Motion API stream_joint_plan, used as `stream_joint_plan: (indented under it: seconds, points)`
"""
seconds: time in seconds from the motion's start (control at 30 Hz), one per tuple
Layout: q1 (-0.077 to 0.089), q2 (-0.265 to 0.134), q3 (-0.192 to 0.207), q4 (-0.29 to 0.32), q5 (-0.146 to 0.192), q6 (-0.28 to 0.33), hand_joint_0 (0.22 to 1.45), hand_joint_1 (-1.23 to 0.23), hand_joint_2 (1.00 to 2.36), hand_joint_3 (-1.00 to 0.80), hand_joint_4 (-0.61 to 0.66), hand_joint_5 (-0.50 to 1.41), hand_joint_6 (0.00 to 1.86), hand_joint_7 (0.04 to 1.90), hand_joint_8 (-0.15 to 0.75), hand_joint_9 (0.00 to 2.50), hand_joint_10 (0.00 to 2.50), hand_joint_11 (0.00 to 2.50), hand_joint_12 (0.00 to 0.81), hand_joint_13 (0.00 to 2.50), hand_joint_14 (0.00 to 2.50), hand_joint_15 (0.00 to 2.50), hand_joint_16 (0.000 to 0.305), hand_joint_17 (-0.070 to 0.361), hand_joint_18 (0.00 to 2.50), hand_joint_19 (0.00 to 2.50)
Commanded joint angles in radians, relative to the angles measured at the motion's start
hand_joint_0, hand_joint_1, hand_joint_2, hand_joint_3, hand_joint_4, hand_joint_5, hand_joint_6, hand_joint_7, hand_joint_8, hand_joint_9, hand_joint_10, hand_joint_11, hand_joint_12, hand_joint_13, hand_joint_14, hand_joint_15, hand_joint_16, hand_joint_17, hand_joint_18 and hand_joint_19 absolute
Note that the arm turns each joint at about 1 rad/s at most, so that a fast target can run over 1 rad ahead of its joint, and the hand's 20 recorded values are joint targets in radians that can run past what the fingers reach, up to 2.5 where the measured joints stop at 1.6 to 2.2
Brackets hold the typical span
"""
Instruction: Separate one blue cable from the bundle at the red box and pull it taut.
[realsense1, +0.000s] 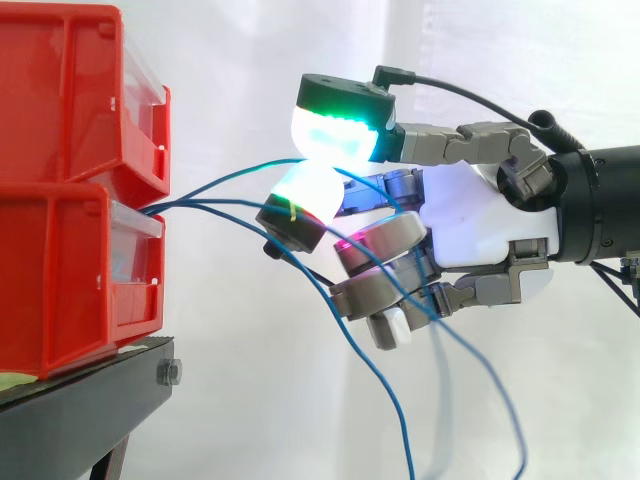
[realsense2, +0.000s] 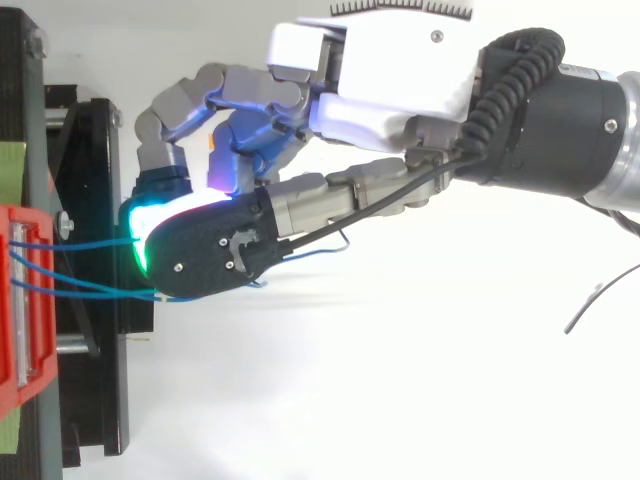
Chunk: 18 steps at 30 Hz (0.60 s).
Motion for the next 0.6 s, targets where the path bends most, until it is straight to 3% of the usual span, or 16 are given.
stream_joint_plan:
  seconds: [0.0, 0.07, 0.17, 0.3, 0.4, 0.47, 0.57]
  points:
    - [0.000, 0.000, 0.000, -0.002, 0.000, 0.000, 0.66, -0.74, 1.02, -0.13, -0.09, -0.18, 0.90, 1.16, 0.359, 0.50, 1.55, 1.34, 0.348, 0.93, 0.54, 1.47, 0.039, 0.087, 0.91, 1.08]
    - [0.000, 0.000, 0.000, -0.002, -0.001, 0.000, 0.66, -0.74, 1.02, -0.13, -0.09, -0.18, 0.90, 1.15, 0.362, 0.48, 1.75, 1.33, 0.358, 0.84, 1.10, 1.36, 0.039, 0.088, 0.97, 1.22]
    - [0.000, 0.000, 0.000, 0.000, -0.001, 0.000, 0.66, -0.74, 1.02, -0.13, -0.09, -0.18, 0.90, 1.16, 0.358, 0.46, 1.88, 1.33, 0.371, 0.74, 1.71, 1.28, 0.037, 0.084, 1.03, 1.36]
    - [-0.003, 0.000, 0.003, -0.023, -0.003, -0.012, 0.66, -0.74, 1.02, -0.13, -0.09, -0.18, 0.90, 1.15, 0.360, 0.46, 1.91, 1.33, 0.380, 0.67, 2.00, 1.28, 0.036, 0.082, 1.07, 1.52]
    - [-0.008, 0.017, 0.014, -0.086, -0.004, -0.026, 0.66, -0.74, 1.02, -0.13, -0.09, -0.18, 0.90, 1.15, 0.363, 0.45, 1.94, 1.31, 0.383, 0.63, 2.23, 1.25, 0.035, 0.080, 1.11, 1.61]
    - [-0.009, 0.031, 0.015, -0.108, -0.001, -0.037, 0.66, -0.74, 1.02, -0.13, -0.09, -0.18, 0.90, 1.14, 0.363, 0.43, 2.12, 1.27, 0.383, 0.60, 2.48, 1.24, 0.035, 0.079, 1.16, 1.69]
    - [-0.011, 0.057, 0.015, -0.132, 0.000, -0.054, 0.66, -0.74, 1.02, -0.13, -0.09, -0.18, 0.90, 1.14, 0.362, 0.41, 2.32, 1.26, 0.386, 0.58, 2.50, 1.23, 0.035, 0.079, 1.19, 1.77]
